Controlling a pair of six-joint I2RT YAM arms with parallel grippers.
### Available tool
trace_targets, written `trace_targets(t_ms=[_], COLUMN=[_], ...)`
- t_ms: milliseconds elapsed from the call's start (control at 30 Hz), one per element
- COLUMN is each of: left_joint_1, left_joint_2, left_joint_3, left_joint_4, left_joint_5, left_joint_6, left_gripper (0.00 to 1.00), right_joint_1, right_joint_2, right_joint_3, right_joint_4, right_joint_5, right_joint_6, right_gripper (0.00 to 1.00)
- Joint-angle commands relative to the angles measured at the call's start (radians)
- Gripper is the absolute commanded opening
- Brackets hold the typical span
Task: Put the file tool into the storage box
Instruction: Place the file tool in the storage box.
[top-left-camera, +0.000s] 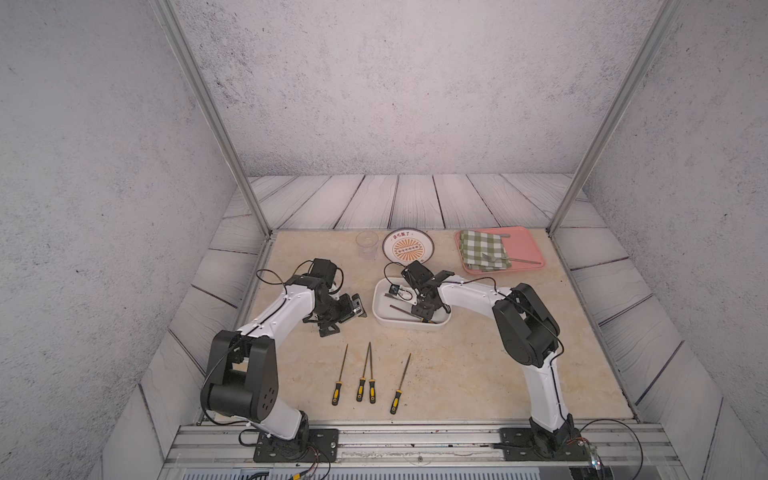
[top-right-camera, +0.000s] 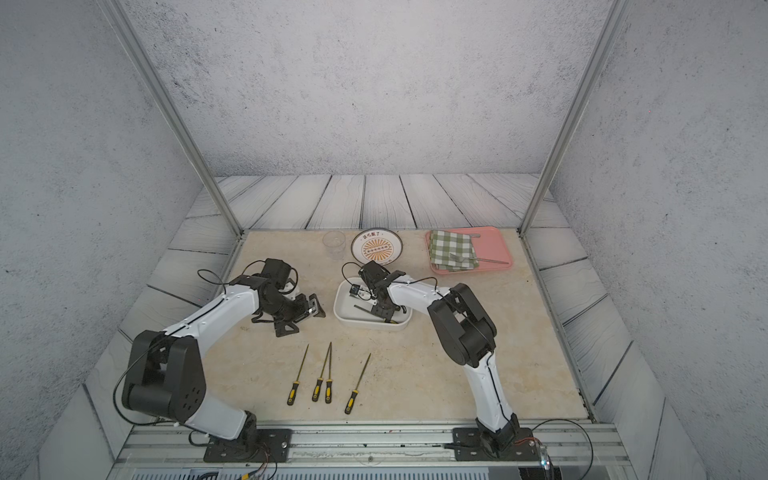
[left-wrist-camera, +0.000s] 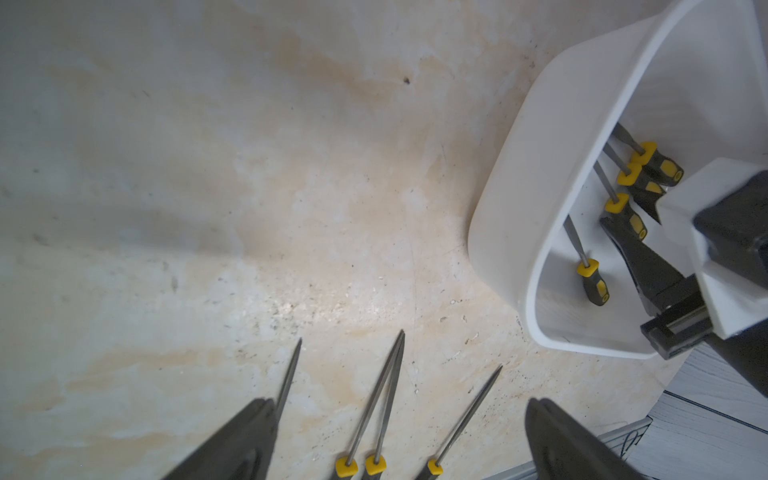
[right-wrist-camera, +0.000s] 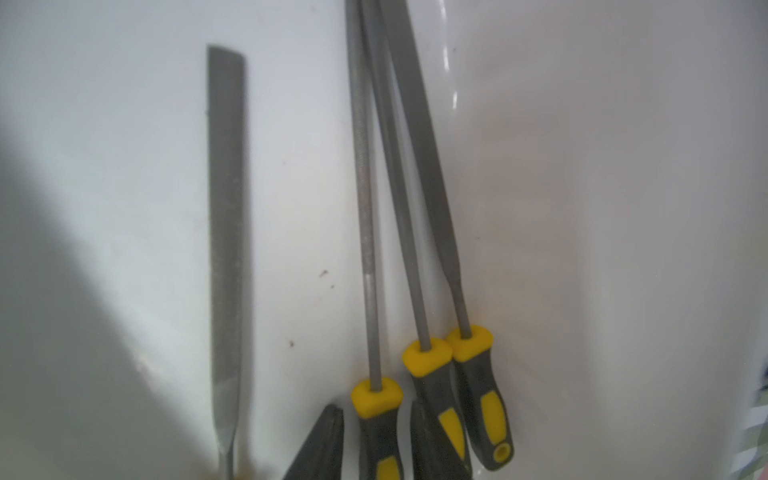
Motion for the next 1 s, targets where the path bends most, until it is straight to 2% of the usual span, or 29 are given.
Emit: trace_targets(t_ms=[0,300,500,700,800,967], left_joint_1=[-0.007,-0.007,-0.006,-0.006,0.001,0.004], left_joint_2=[0.003,0.005,0.001,-0.018,-0.025,-0.062], left_joint_3=[0.005,0.030,0.055,0.064,0.066,0.059], left_joint_4=[-0.007,-0.009,-0.024,-0.028,-0.019,-0.011], left_joint_5=[0.005,0.004,-0.005,-0.022,-0.015,0.013], left_joint_6=[0.016,0.017,0.033,0.061,0.069,0.062], left_gripper=[0.99,0.99,0.99,0.99,0.99,0.99], right_joint_1=[-0.004,-0.003,-0.001,0.016,0.037,0.042], right_joint_2=[0.001,-0.066,-0.152,-0.223,-0.298,-0.439], right_joint_3=[0.016,0.060,0.123,0.178,0.110,-0.063], right_joint_4=[-0.023,-0.076,-0.143,-0.267,-0.277,-0.280], right_joint_5=[0.023,0.044,0.051,0.057,0.053,-0.029], right_joint_6=[0.005,0.074,0.193,0.449,0.604,0.871], right_gripper=[0.37,0.41,0.45,0.45,0.45,0.43])
